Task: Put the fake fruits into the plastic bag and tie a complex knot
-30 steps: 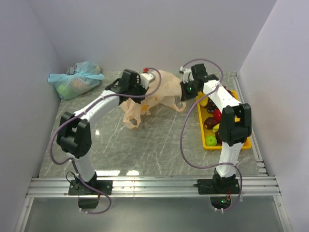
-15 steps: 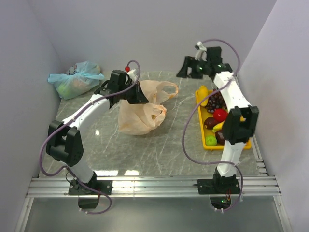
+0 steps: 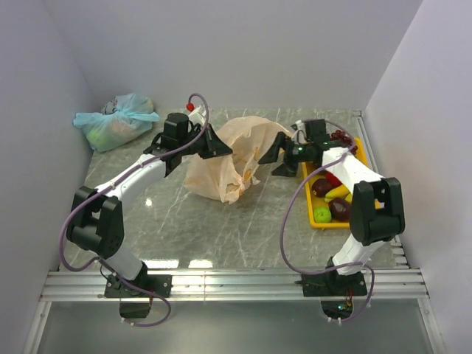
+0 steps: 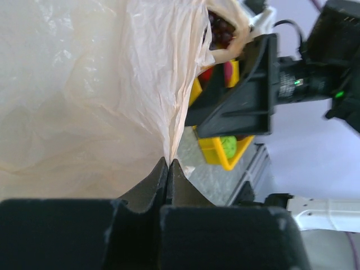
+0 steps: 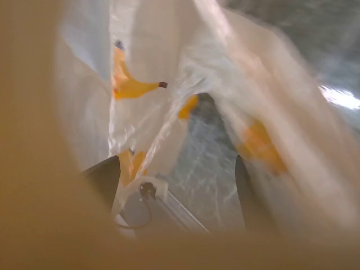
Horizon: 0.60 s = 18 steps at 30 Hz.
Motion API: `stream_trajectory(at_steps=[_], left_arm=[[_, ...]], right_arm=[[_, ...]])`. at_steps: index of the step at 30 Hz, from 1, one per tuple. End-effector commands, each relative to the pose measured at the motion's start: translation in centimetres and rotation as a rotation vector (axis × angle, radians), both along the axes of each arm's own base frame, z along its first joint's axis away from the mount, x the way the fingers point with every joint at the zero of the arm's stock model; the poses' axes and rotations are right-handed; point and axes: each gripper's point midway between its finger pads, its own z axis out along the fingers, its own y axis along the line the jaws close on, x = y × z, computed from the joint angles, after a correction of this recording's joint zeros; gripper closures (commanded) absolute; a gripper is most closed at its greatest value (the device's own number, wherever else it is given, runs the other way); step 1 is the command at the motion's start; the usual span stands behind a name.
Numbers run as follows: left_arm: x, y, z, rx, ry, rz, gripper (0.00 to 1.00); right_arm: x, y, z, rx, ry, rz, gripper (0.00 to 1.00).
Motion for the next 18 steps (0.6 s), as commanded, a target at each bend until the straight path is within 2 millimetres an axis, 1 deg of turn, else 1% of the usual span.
stream_trajectory(at_steps=[1, 3, 5, 6, 7, 8, 9, 10, 11, 12, 13, 14, 15, 16, 17, 18], left_arm=[[-0.1, -0.9, 3.9, -0.121, -0.077, -0.025, 1.00], [0.0, -0.9, 3.8, -0.141, -0.053, -0.018, 1.00], [0.0, -0.9, 3.5, -0.167, -0.025, -0.017, 1.00], [0.2, -0.6, 3.5, -0.169, -0.022, -0.005, 1.00], [0.2, -0.4, 3.4, -0.165, -0.021, 0.001, 1.00], [0.5, 0.3, 3.3, -0.167, -0.020, 0.010, 1.00], [0.6, 0.8, 3.2, -0.167, -0.014, 0.019, 1.00], [0.6, 1.5, 3.0, -0.164, -0.002, 0.031, 1.00], [1.0, 2.6, 2.9, -0.164, 0.003, 0.057, 1.00], [0.9, 3.2, 2.7, -0.164, 0.009, 0.052, 1.00], [0.7, 4.6, 2.5, -0.159, 0.018, 0.061, 1.00], [0.9, 5.4, 2.5, -0.150, 0.006, 0.075, 1.00], [0.3, 5.9, 1.9, -0.135, -0.004, 0.051, 1.00], [0.0, 6.6, 2.2, -0.134, -0.022, 0.055, 1.00], [0.0, 7.4, 1.9, -0.127, -0.017, 0.069, 1.00], [-0.4, 7.5, 1.5, -0.114, -0.020, 0.056, 1.00]], right_arm=[[2.2, 3.8, 2.1, 0.096, -0.087, -0.006, 0.11], [2.0, 5.4, 0.8, 0.097, -0.052, -0.005, 0.11], [2.7, 6.5, 1.3, 0.121, -0.045, -0.011, 0.11], [3.1, 6.9, 0.7, 0.105, -0.042, -0.012, 0.16], [3.3, 6.8, 0.4, 0.089, -0.058, 0.003, 0.22], [4.0, 6.6, 0.9, 0.079, -0.092, 0.014, 0.48], [4.9, 5.4, 0.0, 0.039, -0.094, -0.005, 0.62], [5.1, 4.4, -0.2, 0.003, -0.111, 0.018, 0.76], [5.5, 3.4, -0.4, -0.020, -0.125, 0.020, 1.00], [5.9, 0.8, -1.6, -0.097, -0.090, -0.027, 1.00], [6.6, -0.6, -1.2, -0.146, -0.153, 0.000, 1.00], [7.1, -2.1, -1.2, -0.186, -0.168, -0.013, 1.00], [7.6, -4.9, -1.5, -0.240, -0.176, -0.040, 1.00], [8.2, -6.2, -1.2, -0.276, -0.202, -0.057, 1.00], [8.5, -7.2, -1.0, -0.304, -0.219, -0.068, 1.00], [8.5, -7.6, -0.8, -0.330, -0.245, -0.040, 1.00]])
